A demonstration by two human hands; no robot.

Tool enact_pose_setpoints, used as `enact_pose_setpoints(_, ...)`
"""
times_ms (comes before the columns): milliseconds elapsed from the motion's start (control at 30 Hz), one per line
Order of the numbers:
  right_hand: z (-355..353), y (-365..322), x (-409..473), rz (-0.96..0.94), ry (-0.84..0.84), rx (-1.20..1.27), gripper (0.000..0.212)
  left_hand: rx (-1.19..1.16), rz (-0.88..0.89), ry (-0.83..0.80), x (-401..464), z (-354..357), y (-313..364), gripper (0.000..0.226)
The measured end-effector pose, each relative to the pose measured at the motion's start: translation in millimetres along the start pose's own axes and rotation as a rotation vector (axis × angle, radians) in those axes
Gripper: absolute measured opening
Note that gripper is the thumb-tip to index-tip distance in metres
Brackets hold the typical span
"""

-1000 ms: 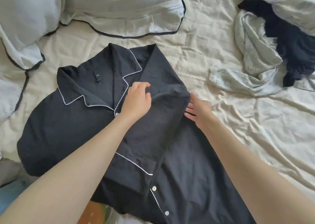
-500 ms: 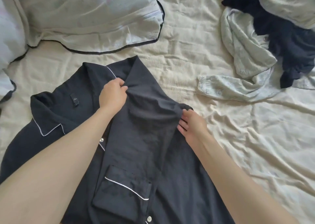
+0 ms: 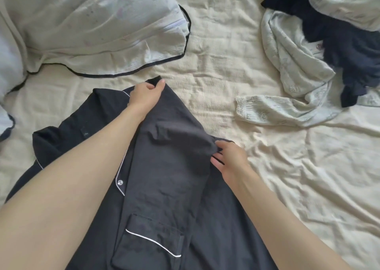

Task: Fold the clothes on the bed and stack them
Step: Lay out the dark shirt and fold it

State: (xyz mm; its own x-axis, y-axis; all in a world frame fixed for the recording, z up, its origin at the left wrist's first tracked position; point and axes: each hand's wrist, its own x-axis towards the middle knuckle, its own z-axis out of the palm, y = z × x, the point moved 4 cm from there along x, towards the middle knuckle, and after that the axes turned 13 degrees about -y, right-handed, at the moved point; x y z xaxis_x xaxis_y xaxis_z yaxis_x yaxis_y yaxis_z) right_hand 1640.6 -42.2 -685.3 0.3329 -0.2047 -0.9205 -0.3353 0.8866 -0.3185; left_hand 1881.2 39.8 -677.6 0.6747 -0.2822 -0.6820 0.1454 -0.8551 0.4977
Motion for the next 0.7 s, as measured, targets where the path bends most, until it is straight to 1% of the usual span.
enact_pose_setpoints(67, -2.5, 3.1, -0.1, 0.001, -0.013, 0.002, 0.016, -0.073, -0.012, 0.010, 12.3, 4.6, 3.8, 0.030)
enact_pose_setpoints(100, -3.4, 4.6, -0.6, -0.001, -0.030, 0.042, 0.019, -0.100, -0.005, 0.039, 16.5, 4.5, 4.2, 0.021)
enact_pose_setpoints(133, -3.5, 4.5, -0.4, 0.001, -0.057, 0.124, 0.021, -0.115, 0.010, 0.083, 19.9, 3.3, 4.9, 0.012)
enact_pose_setpoints(167, -2.9, 3.2, 0.2, 0.007, -0.080, 0.230, 0.020, -0.113, 0.026, 0.125, 22.1, 1.8, 6.1, 0.007)
enact_pose_setpoints(200, -2.2, 1.6, 1.2, 0.010, -0.093, 0.327, 0.017, -0.107, 0.043, 0.153, 23.5, 1.1, 6.7, 0.007)
enact_pose_setpoints(233, -1.9, 0.2, 3.2, 0.010, -0.092, 0.393, 0.014, -0.099, 0.062, 0.167, 24.4, 1.3, 6.5, 0.012)
enact_pose_setpoints(300, 0.5, -1.7, 6.1, 0.003, -0.100, 0.458, 0.012, -0.088, 0.077, 0.184, 25.0, 2.9, 2.4, 0.024)
enact_pose_setpoints(400, 6.7, -4.7, 5.3, -0.022, -0.191, 0.474, 0.022, -0.127, 0.100, 0.181, 17.6, 4.9, -4.1, 0.031)
enact_pose_setpoints(433, 6.6, -3.9, 4.9, -0.035, -0.215, 0.420, 0.027, -0.140, 0.124, 0.166, 11.4, 5.8, -5.5, 0.034)
enact_pose_setpoints(467, 4.4, -2.0, 4.4, -0.054, -0.216, 0.314, 0.034, -0.147, 0.148, 0.143, 3.2, 7.2, -7.7, 0.038)
enact_pose_setpoints(533, -5.3, 4.8, 2.0, -0.098, -0.152, 0.022, 0.043, -0.142, 0.173, 0.110, -19.1, 11.7, -17.9, 0.045)
enact_pose_setpoints(567, -11.6, 9.5, -2.0, -0.114, -0.108, -0.096, 0.044, -0.129, 0.178, 0.101, -32.9, 15.4, -27.1, 0.047)
enact_pose_setpoints(633, -22.8, 20.3, -12.5, -0.132, -0.063, -0.248, 0.036, -0.082, 0.184, 0.078, -61.9, 24.7, -49.4, 0.047)
enact_pose_setpoints(700, -32.1, 36.8, -23.4, -0.095, -0.070, -0.352, 0.025, -0.033, 0.169, 0.053, -89.5, 32.1, -74.8, 0.047)
